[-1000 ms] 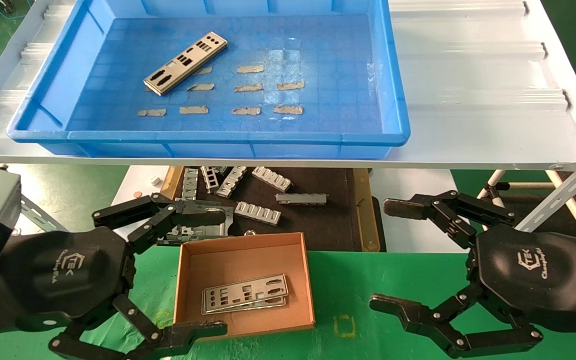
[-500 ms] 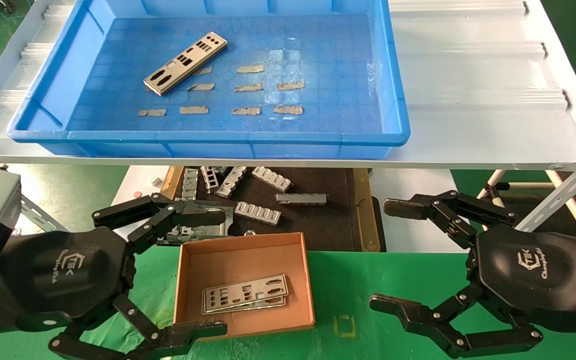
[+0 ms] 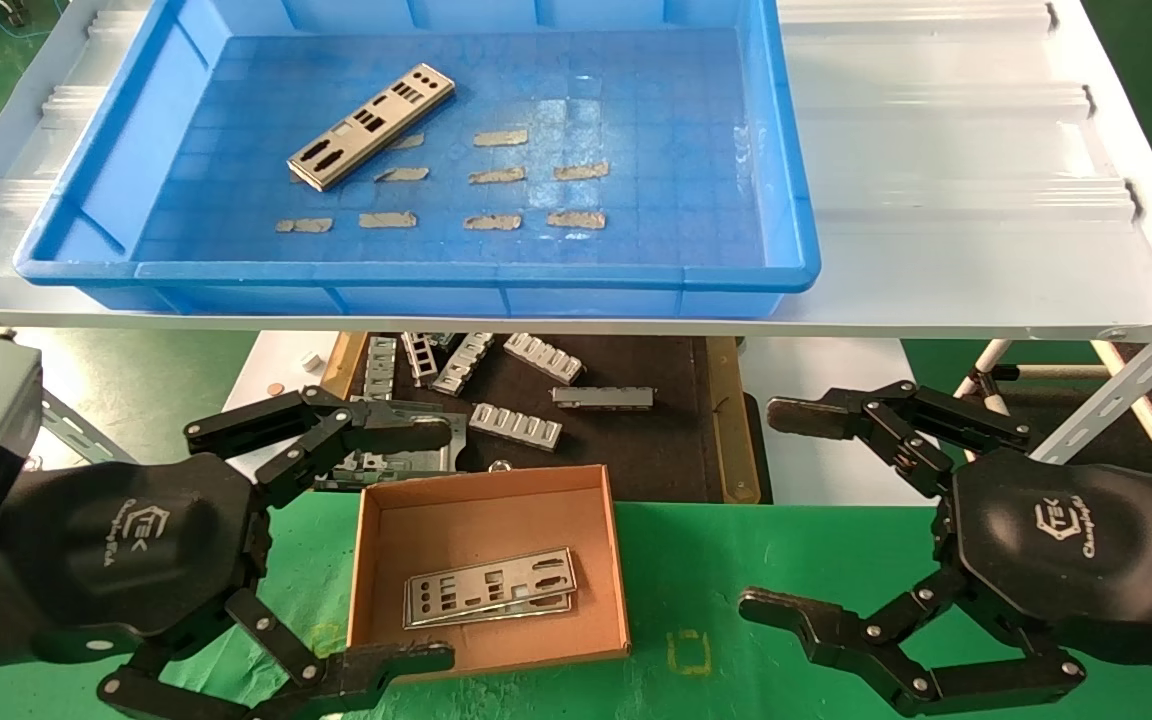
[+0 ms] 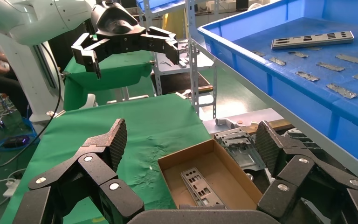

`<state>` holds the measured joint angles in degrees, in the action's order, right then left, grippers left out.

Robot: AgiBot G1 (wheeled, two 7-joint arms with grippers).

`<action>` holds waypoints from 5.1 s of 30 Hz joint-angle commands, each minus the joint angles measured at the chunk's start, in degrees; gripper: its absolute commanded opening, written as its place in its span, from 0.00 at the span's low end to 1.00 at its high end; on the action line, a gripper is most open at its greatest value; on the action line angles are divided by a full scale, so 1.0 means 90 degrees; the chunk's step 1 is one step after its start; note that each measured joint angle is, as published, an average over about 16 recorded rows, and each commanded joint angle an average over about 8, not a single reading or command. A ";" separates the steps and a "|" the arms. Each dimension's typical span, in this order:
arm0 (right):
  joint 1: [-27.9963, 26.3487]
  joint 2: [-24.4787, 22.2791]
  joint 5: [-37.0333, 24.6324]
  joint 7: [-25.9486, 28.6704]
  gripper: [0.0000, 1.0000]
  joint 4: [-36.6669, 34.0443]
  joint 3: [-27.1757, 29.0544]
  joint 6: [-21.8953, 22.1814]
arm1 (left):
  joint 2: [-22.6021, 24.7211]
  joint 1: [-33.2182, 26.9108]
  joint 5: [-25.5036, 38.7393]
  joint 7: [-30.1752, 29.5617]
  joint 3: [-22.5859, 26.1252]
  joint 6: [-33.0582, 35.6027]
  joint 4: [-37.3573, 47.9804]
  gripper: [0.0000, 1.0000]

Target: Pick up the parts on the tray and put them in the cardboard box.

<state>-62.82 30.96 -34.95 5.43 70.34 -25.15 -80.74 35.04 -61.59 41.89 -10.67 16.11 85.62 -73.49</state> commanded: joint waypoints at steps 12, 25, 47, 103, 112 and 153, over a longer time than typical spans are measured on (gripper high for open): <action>0.0000 0.0000 0.0000 0.0000 1.00 0.0000 0.0000 0.0000 | 0.0000 0.0000 0.0000 0.0000 0.0000 0.0000 -0.0001 1.00; 0.0000 0.0000 0.0000 0.0000 1.00 0.0000 0.0000 0.0000 | 0.0000 0.0000 0.0000 0.0000 0.0000 0.0000 -0.0001 1.00; 0.0000 0.0000 0.0000 0.0000 1.00 0.0000 0.0000 0.0000 | 0.0000 0.0000 0.0000 0.0000 0.0000 0.0000 -0.0001 1.00; 0.0000 0.0000 0.0000 0.0000 1.00 0.0000 0.0000 0.0000 | 0.0000 0.0000 0.0000 0.0000 0.0000 0.0000 -0.0001 1.00; 0.0000 0.0000 0.0000 0.0000 1.00 0.0000 0.0000 0.0000 | 0.0000 0.0000 0.0000 0.0000 0.0000 0.0000 -0.0001 1.00; 0.0000 0.0000 0.0000 0.0000 1.00 0.0000 0.0000 0.0000 | 0.0000 0.0000 0.0000 0.0000 0.0000 0.0000 -0.0001 1.00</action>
<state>-62.82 30.96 -34.96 5.43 70.34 -25.15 -80.74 35.05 -61.59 41.89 -10.67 16.11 85.62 -73.50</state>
